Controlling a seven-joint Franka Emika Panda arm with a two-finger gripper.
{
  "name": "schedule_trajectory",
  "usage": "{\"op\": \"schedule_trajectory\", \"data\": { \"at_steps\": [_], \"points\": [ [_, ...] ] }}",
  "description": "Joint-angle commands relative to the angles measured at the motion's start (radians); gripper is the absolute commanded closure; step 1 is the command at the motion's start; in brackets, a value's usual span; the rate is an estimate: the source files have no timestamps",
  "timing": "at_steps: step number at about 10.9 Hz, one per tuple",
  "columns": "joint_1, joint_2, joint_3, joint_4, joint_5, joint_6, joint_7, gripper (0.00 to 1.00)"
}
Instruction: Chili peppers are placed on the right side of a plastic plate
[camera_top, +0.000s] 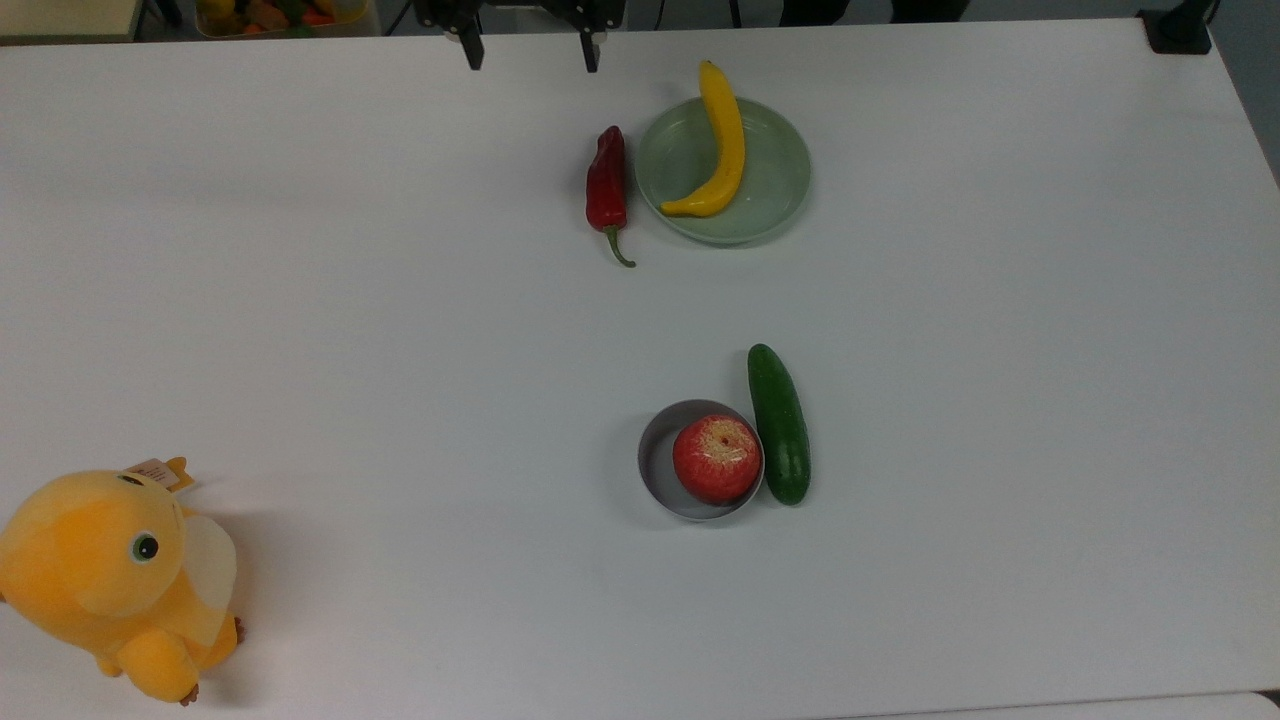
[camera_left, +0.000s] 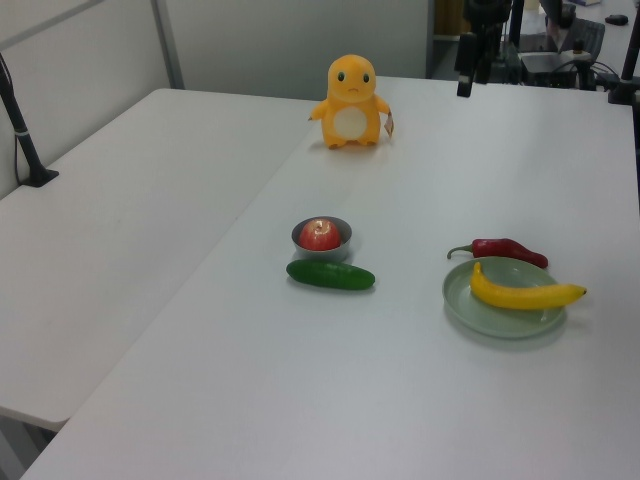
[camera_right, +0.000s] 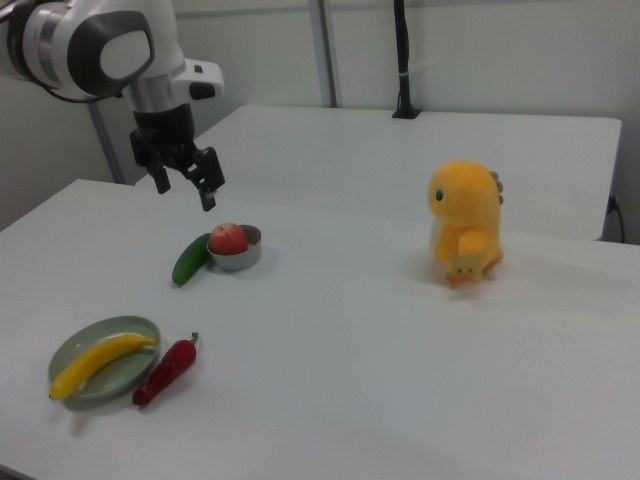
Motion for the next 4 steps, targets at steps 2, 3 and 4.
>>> {"op": "schedule_trajectory", "data": {
  "at_steps": [2, 3, 4],
  "points": [
    [0.001, 0.008, -0.023, 0.036, -0.049, 0.014, -0.115, 0.00],
    [0.001, 0.007, -0.023, 0.035, -0.050, 0.028, -0.112, 0.00],
    [0.001, 0.007, -0.023, 0.035, -0.052, 0.031, -0.114, 0.00]
  ]
}}
